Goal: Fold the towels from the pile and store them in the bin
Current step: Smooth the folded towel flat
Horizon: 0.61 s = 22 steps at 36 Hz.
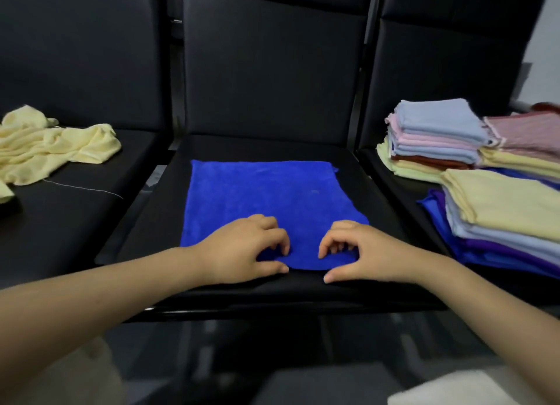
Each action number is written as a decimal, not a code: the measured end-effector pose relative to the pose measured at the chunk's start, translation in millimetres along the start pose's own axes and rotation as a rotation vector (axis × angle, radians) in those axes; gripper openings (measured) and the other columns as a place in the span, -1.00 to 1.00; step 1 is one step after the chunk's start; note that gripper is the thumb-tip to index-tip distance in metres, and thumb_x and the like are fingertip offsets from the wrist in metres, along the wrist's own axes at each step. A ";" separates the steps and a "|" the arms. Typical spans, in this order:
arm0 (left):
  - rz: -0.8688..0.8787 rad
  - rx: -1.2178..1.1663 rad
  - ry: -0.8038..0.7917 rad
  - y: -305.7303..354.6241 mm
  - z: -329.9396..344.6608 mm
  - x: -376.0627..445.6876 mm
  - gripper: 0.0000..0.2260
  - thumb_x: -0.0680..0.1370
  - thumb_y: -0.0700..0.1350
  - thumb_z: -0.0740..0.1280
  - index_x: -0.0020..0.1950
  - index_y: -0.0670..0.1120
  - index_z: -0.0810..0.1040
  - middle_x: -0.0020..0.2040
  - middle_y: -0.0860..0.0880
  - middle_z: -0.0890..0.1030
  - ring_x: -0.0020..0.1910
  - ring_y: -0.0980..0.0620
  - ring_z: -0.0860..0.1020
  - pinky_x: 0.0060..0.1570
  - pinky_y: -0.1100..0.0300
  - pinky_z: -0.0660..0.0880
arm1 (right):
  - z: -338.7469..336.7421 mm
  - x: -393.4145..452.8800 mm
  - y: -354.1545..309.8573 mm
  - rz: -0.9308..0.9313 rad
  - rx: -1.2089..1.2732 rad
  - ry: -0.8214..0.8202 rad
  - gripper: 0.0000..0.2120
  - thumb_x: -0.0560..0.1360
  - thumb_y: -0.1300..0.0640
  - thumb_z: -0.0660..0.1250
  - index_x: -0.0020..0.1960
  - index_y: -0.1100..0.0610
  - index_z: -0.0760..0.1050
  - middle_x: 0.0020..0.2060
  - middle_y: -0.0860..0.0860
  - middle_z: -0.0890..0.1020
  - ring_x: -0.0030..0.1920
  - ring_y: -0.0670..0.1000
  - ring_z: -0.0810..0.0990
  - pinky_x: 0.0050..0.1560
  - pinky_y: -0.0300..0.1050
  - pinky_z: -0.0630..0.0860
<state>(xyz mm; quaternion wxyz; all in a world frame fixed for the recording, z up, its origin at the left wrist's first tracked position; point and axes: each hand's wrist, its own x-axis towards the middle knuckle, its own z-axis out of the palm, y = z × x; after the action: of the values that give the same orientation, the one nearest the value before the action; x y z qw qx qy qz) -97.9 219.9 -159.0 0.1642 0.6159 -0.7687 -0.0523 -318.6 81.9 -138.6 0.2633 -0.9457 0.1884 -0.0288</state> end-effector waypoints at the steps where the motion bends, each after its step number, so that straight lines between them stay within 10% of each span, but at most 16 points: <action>1: 0.017 0.005 0.033 -1.3 1.7 -0.7 -0.78 0.55 0.10 0.33 0.12 0.03 0.55 0.01 0.06 0.50 0.01 0.10 0.43 0.03 0.20 0.41 | 1.0 -2.7 2.7 -0.014 -0.032 0.021 -0.80 0.38 -0.02 0.55 -0.05 -0.08 0.58 -0.13 -0.13 0.52 -0.01 -0.10 0.50 0.01 -0.35 0.39; 12: -0.313 -0.110 0.003 -7.2 -2.3 17.8 -0.81 0.67 -0.14 0.10 0.15 -0.18 0.44 0.01 -0.09 0.57 -0.03 -0.07 0.50 0.04 0.07 0.41 | 13.4 11.7 4.6 0.006 -0.277 0.212 -0.80 0.49 0.01 0.42 0.07 0.04 0.53 -0.05 -0.12 0.55 0.01 -0.14 0.46 0.08 -0.22 0.39; 17: -0.358 -0.101 0.015 -17.5 -8.6 25.8 -0.76 0.68 -0.03 0.07 -0.07 -0.15 0.38 -0.19 -0.07 0.51 -0.14 -0.13 0.48 -0.03 -0.01 0.42 | 1.0 24.0 3.4 0.157 0.140 0.295 -0.87 0.55 0.07 0.38 -0.15 0.08 0.54 -0.35 -0.10 0.48 -0.35 -0.21 0.41 -0.22 -0.28 0.34; 22: -0.300 -0.045 0.053 -18.3 -8.5 28.2 -0.69 0.61 0.20 0.14 0.00 -0.03 0.42 -0.27 0.03 0.49 -0.26 0.02 0.46 -0.16 0.05 0.42 | -2.8 36.9 12.6 0.325 0.426 0.381 -0.68 0.56 -0.03 0.35 0.05 0.25 0.57 -0.05 0.17 0.66 -0.03 0.00 0.59 0.13 0.01 0.47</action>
<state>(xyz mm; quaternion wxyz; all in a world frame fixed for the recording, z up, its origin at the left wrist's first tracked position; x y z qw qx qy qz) -83.4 189.5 -150.8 0.1886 0.7212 -0.6621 -0.0770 -289.1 56.8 -144.2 0.4166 -0.8043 0.3726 -0.2017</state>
